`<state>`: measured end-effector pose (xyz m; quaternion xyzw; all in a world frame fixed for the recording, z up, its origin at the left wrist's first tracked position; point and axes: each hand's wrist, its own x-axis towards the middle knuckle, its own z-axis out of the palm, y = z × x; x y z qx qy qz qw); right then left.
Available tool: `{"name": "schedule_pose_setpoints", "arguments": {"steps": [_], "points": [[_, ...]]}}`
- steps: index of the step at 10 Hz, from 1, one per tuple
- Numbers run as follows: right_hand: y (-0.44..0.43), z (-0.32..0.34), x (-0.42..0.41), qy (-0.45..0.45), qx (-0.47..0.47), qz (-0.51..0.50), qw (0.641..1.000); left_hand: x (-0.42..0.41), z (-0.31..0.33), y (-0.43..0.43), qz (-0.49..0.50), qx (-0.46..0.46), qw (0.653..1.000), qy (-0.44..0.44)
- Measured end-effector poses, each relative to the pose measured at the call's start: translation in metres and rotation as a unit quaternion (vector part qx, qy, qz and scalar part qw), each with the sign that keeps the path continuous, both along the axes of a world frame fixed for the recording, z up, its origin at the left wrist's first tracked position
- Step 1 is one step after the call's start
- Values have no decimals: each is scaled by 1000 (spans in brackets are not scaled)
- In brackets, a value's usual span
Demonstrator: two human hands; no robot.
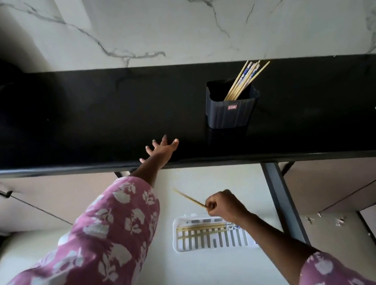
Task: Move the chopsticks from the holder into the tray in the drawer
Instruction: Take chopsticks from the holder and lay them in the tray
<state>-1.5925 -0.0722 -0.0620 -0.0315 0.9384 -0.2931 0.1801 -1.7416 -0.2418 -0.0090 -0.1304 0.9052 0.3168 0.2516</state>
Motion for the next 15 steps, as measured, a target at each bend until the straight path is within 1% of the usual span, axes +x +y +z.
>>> {"name": "schedule_pose_setpoints", "arguments": {"steps": [2, 3, 4, 5, 6, 8, 9, 10, 11, 12, 13, 14, 15], "points": [[-12, -46, 33, -28, 82, 88, 992, -1, -10, 4, -50, -55, 997, -2], [-12, -64, 42, -30, 120, 145, 982, -5, -11, 4, -74, -80, 994, -23], [-14, -69, 41, -36, 177, 180, 967, -8, -7, 4, -96, -106, 989, -37], [-14, -71, 36, -50, 212, 207, 954, -11, -4, 8, -106, -117, 986, -53], [-12, -60, 28, -46, 234, 246, 940, -15, -5, 8, -113, -114, 985, -67], [-1, -71, 25, -39, 277, 277, 919, -20, -6, 5, -112, -117, 983, -86], [-6, -68, 24, -57, 254, 278, 925, -19, -6, 5, -106, -109, 984, -91], [-12, -69, 25, -68, 252, 292, 920, -20, -5, 6, -107, -111, 984, -84], [-14, -68, 25, -76, 274, 282, 916, -22, -8, 7, -108, -106, 985, -81], [-17, -65, 25, -7, 272, 266, 925, -21, -9, 7, -107, -107, 985, -82], [-12, -79, 24, 23, 246, 236, 940, -22, -9, 6, -109, -111, 985, -79], [-5, -88, 28, 38, 244, 243, 938, -23, -9, 7, -110, -116, 984, -79], [2, -77, 28, 92, 237, 271, 929, -21, -8, 8, -107, -119, 984, -77]]}}
